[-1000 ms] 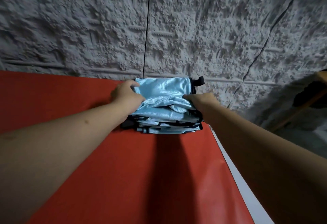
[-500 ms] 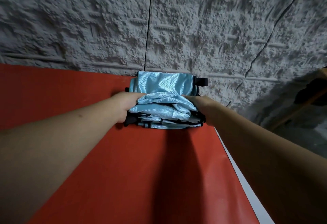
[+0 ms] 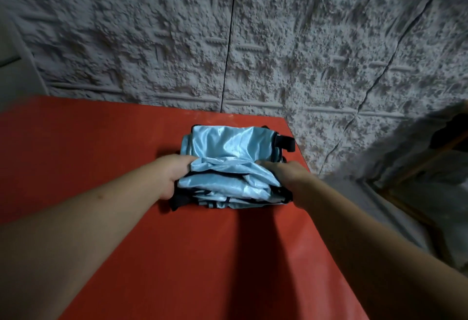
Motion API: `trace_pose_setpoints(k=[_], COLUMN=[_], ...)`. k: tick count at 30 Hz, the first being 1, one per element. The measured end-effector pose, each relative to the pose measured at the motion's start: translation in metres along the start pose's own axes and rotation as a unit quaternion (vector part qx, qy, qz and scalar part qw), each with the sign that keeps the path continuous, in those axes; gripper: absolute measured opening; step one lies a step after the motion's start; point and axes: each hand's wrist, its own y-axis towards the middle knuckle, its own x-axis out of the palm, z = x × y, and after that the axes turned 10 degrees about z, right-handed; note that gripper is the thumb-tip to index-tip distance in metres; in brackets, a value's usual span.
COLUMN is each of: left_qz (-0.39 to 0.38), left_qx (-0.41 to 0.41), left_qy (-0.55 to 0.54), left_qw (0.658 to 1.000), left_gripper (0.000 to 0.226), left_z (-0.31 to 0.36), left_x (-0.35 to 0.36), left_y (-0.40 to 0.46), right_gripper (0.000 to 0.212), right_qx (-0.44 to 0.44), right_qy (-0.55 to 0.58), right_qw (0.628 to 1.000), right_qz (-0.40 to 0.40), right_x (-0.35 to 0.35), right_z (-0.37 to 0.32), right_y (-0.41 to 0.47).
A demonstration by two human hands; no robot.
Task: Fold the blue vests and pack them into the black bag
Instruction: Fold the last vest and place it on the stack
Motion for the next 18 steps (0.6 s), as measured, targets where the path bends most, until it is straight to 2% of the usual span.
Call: trace_pose_setpoints(k=[3,7,9,12,14,16,18], left_qz=[0.055,0.104,0.146,0.183,0.212,0.181,0.117], left_qx=[0.025,0.082,0.106,0.137,0.152,0.15,0.127], left_qy=[-0.002,0.002,-0.012,-0.033,-0.049,-0.08,-0.101], left_qw=[0.998,0.991,0.984,0.973,0.964,0.969,0.98], left_gripper=[0.028,0.038,0.033,0.036,0.038,0.034,0.023], left_z=[-0.025,-0.041,-0.041,-0.042,-0.048,-0.049,-0.047], left_x=[-0.02,-0.026,-0.024,-0.028,-0.051,-0.059,-0.069], left_y=[-0.045,-0.089,-0.103,-0.13,-0.144,-0.15,-0.159], right_gripper=[0.055,0.044,0.045,0.048,0.046,0.04,0.039], right_qx=[0.015,0.027,0.022,-0.033,-0.099,-0.174,-0.232], right_qy=[-0.016,-0.009,-0.018,-0.041,-0.095,-0.157,-0.218], right_qw=[1.0,1.0,1.0,0.995,0.983,0.957,0.927], right_qz=[0.0,-0.006,0.006,0.085,0.125,0.171,0.196], right_x=[0.009,0.006,0.002,-0.006,0.004,0.004,0.012], right_z=[0.013,0.014,0.009,-0.003,-0.019,-0.034,-0.049], right_y=[-0.042,-0.077,-0.085,-0.098,-0.119,-0.135,-0.155])
